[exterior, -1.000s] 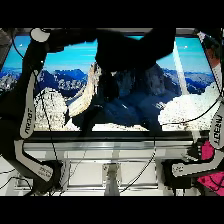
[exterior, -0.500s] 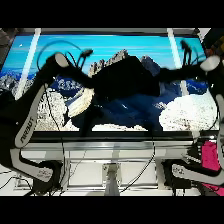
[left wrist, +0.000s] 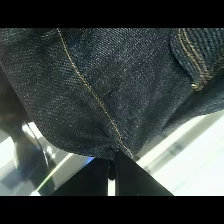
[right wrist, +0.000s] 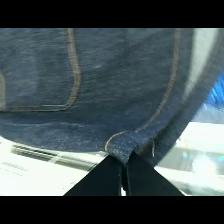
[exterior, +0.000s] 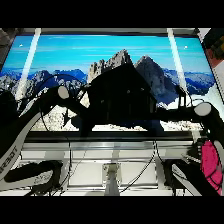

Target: Fold the clothes and pants, and hang the long-sleeved shirts on hangers.

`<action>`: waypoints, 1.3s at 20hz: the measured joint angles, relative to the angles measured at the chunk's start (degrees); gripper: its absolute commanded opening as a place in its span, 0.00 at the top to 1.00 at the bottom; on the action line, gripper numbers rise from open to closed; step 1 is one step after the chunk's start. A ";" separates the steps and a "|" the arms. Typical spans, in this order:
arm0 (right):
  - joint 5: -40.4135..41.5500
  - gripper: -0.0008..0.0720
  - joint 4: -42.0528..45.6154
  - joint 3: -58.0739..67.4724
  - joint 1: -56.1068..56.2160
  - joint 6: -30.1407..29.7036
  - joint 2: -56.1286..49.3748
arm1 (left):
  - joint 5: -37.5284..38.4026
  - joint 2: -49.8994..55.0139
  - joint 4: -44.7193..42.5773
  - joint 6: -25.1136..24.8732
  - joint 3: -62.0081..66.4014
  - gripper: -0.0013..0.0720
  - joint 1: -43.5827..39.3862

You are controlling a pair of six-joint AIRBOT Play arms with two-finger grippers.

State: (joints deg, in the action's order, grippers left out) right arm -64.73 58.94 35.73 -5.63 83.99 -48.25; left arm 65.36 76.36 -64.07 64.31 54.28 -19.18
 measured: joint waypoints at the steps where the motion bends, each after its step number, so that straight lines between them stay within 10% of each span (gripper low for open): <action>1: -0.52 0.98 0.55 -0.24 0.02 1.44 2.38 | -0.04 -1.03 0.00 0.00 -1.01 0.97 -0.02; 11: 2.19 0.98 2.14 24.85 3.30 2.56 -7.50 | -4.87 -4.85 9.49 -0.46 -1.79 0.96 -0.07; 21: 29.38 0.97 -0.20 57.66 9.75 4.46 -46.49 | -53.35 -2.49 28.72 0.26 1.14 0.95 0.55; 22: 34.21 0.83 -0.35 59.36 10.10 5.88 -49.05 | -59.01 -1.25 31.36 0.44 1.18 0.77 0.39; 23: 40.46 0.39 -0.46 60.83 10.58 7.21 -51.54 | -64.92 0.26 33.66 1.31 1.22 0.31 0.26; 24: 46.45 0.26 -0.55 61.83 11.06 8.17 -53.59 | -70.38 1.81 35.34 2.89 1.25 0.00 0.22; 26: 56.85 0.26 -0.81 63.19 11.89 9.55 -56.59 | -79.14 4.81 36.98 9.84 1.27 0.02 0.24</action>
State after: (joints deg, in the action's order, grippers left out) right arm -7.88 58.13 98.91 6.26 93.54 -104.84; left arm -13.78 81.17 -27.09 74.15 55.55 -18.94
